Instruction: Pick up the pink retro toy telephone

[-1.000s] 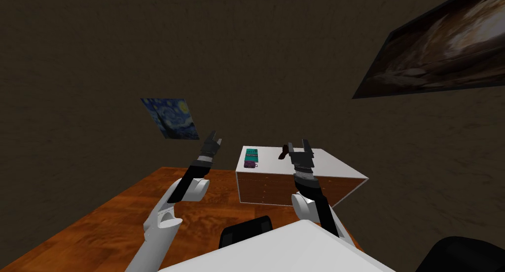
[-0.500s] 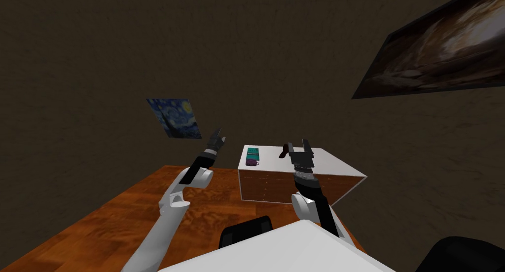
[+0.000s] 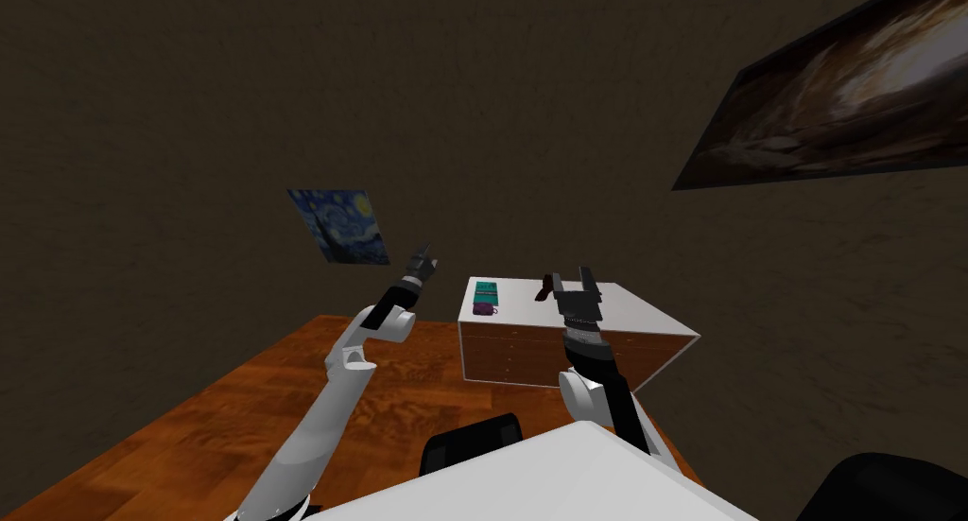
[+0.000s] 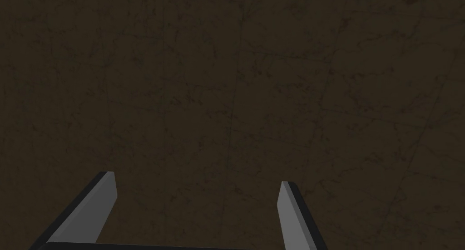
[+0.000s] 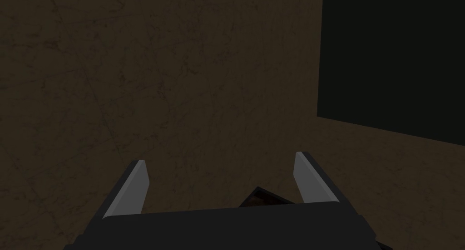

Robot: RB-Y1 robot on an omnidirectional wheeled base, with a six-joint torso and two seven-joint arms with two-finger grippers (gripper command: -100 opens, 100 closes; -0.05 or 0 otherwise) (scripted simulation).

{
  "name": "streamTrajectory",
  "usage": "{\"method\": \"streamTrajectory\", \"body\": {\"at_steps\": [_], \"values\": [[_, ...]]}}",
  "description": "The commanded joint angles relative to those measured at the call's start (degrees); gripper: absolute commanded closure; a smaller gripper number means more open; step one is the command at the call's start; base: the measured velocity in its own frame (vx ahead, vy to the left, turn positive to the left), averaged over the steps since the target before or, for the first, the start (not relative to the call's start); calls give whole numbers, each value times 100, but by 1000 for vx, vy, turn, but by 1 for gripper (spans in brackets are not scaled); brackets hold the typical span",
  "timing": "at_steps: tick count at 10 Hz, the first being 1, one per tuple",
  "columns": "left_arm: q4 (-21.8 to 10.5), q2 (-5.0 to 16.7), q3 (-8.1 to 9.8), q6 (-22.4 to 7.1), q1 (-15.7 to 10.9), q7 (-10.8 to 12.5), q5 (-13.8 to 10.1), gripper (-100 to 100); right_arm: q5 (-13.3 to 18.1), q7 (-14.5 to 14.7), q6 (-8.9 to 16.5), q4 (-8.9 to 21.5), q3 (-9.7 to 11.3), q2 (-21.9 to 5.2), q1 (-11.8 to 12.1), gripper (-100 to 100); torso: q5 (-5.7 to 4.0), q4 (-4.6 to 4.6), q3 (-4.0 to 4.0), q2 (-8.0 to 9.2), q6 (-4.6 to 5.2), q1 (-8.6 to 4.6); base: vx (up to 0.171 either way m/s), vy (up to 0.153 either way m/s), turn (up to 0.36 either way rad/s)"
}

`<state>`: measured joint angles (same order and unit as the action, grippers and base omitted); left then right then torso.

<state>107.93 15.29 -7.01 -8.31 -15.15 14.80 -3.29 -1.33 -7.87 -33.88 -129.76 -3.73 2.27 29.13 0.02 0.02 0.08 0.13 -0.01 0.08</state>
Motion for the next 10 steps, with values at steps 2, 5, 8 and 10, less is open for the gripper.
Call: {"method": "streamTrajectory", "body": {"at_steps": [2,5,8,10], "values": [[-89,20,-3,-343,-208,68,-21,-100,0,0,0,0,0,0,0,0,0,0,0,-1,-1,-1,-25,18,-1],[-578,52,-2,-870,-751,235,-86,-100,0,0,0,0,0,0,0,0,-1,-1,-3,-5,-1,-7,-30,11,4],[-837,61,10,-1340,-1108,289,-115,-100,0,0,0,0,0,0,0,0,-2,-1,-3,-6,-1,-9,-26,5,-1],[-853,61,10,-1519,-1166,289,-115,-100,0,0,0,0,0,0,0,0,-2,-2,-3,-6,-1,-10,-14,2,-2]]}}
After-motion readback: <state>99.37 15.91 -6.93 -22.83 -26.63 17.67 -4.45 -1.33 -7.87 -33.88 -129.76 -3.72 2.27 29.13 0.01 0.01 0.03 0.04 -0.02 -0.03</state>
